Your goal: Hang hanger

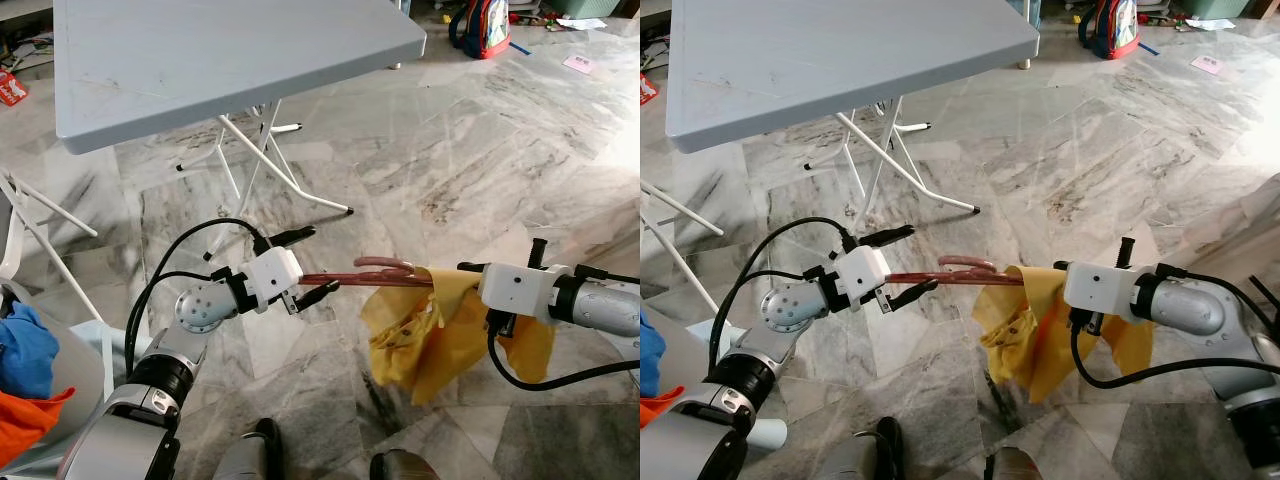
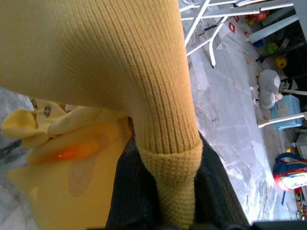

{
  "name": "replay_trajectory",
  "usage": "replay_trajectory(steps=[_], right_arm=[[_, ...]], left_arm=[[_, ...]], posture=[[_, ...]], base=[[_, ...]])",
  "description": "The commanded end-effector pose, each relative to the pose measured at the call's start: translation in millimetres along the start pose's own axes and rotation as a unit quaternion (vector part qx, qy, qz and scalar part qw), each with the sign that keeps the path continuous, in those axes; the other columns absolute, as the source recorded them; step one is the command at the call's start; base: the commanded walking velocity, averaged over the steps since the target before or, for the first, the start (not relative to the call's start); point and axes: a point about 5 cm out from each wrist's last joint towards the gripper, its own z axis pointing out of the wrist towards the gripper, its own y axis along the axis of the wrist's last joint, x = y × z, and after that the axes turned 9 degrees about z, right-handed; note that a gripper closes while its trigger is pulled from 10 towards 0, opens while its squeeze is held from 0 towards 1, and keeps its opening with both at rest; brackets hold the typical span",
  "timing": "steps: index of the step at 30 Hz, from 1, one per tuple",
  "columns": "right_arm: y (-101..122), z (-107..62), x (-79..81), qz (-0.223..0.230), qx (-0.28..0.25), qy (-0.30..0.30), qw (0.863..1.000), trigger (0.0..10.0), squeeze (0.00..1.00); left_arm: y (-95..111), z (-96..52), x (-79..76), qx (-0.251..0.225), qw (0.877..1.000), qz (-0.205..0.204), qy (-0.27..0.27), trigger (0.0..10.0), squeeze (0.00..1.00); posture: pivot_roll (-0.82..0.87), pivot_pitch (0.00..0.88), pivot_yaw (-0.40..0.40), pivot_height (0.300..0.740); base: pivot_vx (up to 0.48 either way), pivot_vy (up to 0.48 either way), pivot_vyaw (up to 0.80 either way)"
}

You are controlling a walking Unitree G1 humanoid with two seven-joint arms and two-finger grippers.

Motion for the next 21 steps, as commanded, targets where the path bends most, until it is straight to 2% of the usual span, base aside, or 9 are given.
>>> replay_trajectory(steps=[1,2,3,6,12,18,19,20,21], right_arm=[[13,-2.1,-7.8,-0.023,-0.025,-0.003,0.999,10.0,0.0],[13,-1.9,-7.9,-0.023,-0.026,-0.003,0.999,10.0,0.0],[13,-1.8,-7.8,-0.023,-0.026,-0.003,0.999,10.0,0.0],[13,-0.6,-5.6,-0.019,-0.03,-0.003,0.999,10.0,0.0],[15,0.7,-4.1,-0.019,-0.033,-0.001,0.999,10.0,0.0],[26,2.4,-20.0,-0.047,-0.053,-0.029,0.997,10.0,0.0],[28,2.6,-23.4,-0.05,-0.059,-0.04,0.996,10.0,0.0],[29,2.7,-24.3,-0.05,-0.06,-0.044,0.996,10.0,0.0],[30,3.1,-26.2,-0.053,-0.062,-0.051,0.995,10.0,0.0]], left_arm=[[-3,-0.4,-3.5,0.003,1.0,-0.02,-0.022,5.8,0.0],[-3,0.4,-4.0,0.002,0.999,-0.025,-0.025,0.3,0.0],[-3,1.0,-4.3,0.001,0.999,-0.028,-0.028,0.0,0.0],[-2,4.3,-5.2,0.0,0.998,-0.037,-0.046,0.0,0.0],[0,7.4,-0.6,-0.004,0.998,-0.036,-0.05,0.0,0.0],[7,9.8,18.2,0.0,0.999,-0.001,-0.039,0.0,0.0],[8,10.0,21.6,0.002,0.999,0.009,-0.031,4.7,0.0],[8,10.1,22.6,0.003,1.0,0.012,-0.029,4.7,0.0],[9,10.5,25.2,0.003,1.0,0.017,-0.024,10.0,0.0]], posture=[[-0.22,0.238,0.03,0.74],[-0.22,0.238,0.03,0.74],[-0.22,0.238,0.03,0.74],[-0.22,0.24,0.028,0.74],[-0.22,0.242,0.029,0.74],[-0.22,0.247,0.029,0.74],[-0.22,0.248,0.029,0.74],[-0.22,0.248,0.029,0.74],[-0.22,0.248,0.029,0.74]], base=[[0.0,0.0,0.0],[0.0,0.0,0.0],[0.0,0.0,0.0],[0.0,0.0,0.0],[0.0,0.0,0.0],[0.0,0.0,0.0],[0.0,0.0,0.0],[0.0,0.0,0.0],[0.0,0.0,0.0]])
